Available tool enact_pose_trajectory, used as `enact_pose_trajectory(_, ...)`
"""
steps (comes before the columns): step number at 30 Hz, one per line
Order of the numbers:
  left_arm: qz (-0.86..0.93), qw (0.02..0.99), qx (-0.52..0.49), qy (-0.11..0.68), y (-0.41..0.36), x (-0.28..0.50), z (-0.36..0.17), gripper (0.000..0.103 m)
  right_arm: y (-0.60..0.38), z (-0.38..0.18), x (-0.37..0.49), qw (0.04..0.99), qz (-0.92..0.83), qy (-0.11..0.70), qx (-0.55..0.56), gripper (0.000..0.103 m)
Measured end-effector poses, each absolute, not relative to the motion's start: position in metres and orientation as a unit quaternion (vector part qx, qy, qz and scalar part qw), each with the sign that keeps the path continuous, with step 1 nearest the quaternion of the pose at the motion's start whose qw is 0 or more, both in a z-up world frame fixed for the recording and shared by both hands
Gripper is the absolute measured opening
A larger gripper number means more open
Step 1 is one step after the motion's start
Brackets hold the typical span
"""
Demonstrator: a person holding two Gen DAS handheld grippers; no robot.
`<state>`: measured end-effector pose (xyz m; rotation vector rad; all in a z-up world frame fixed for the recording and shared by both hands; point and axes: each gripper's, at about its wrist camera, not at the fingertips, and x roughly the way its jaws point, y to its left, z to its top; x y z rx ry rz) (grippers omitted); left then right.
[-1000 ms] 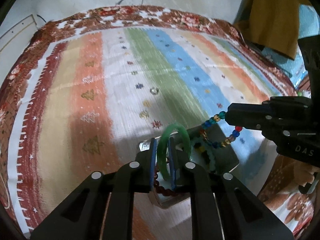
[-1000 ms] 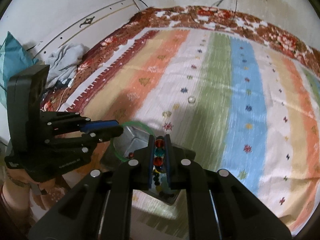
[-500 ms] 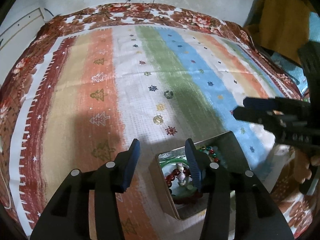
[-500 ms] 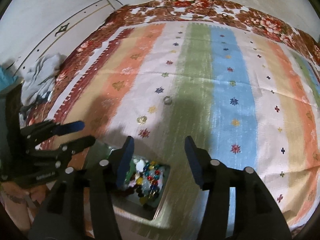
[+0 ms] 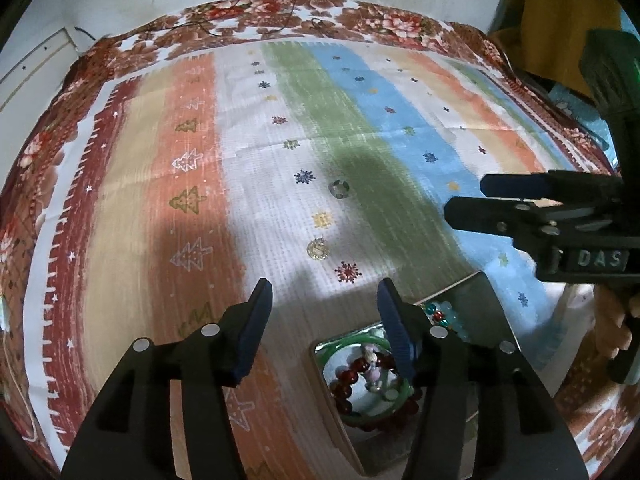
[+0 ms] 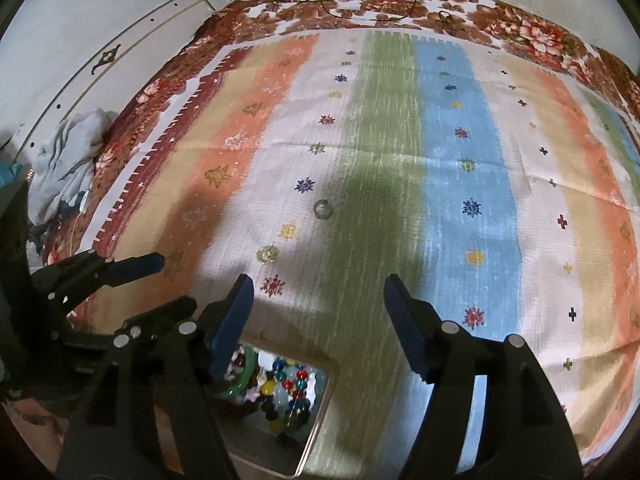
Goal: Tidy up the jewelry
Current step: 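Move the right tool to the clear ring while the left tool approaches the gold charm, then close the right tool on the clear ring while the left tool closes on the gold charm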
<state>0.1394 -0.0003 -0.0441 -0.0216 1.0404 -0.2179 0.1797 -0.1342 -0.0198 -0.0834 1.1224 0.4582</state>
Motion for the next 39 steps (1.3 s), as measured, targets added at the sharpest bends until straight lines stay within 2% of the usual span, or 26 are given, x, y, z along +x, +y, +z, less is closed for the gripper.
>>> enact_pose_trajectory(14, -0.101, 0.852, 0.007, 0.513, -0.006, 0.162, -0.061, 0.059, -0.115, -0.050, 0.228, 0.798, 0.209, 0.565, -0.022, 0.069)
enact_pose_trajectory(32, -0.109, 0.837, 0.007, 0.536, -0.006, 0.194, -0.078, 0.059, -0.087, -0.096, 0.278, 0.781, 0.186, 0.594, -0.062, 0.068)
enact_pose_trajectory(34, -0.113, 0.838, 0.005, 0.534, -0.006, 0.195, -0.076, 0.059, -0.083, -0.099, 0.283, 0.780, 0.186, 0.594, -0.066, 0.068)
enact_pose_trajectory(39, -0.113, 0.834, 0.007, 0.540, -0.004, 0.202, -0.081, 0.059, -0.075, -0.112, 0.290, 0.772, 0.184, 0.603, -0.085, 0.058)
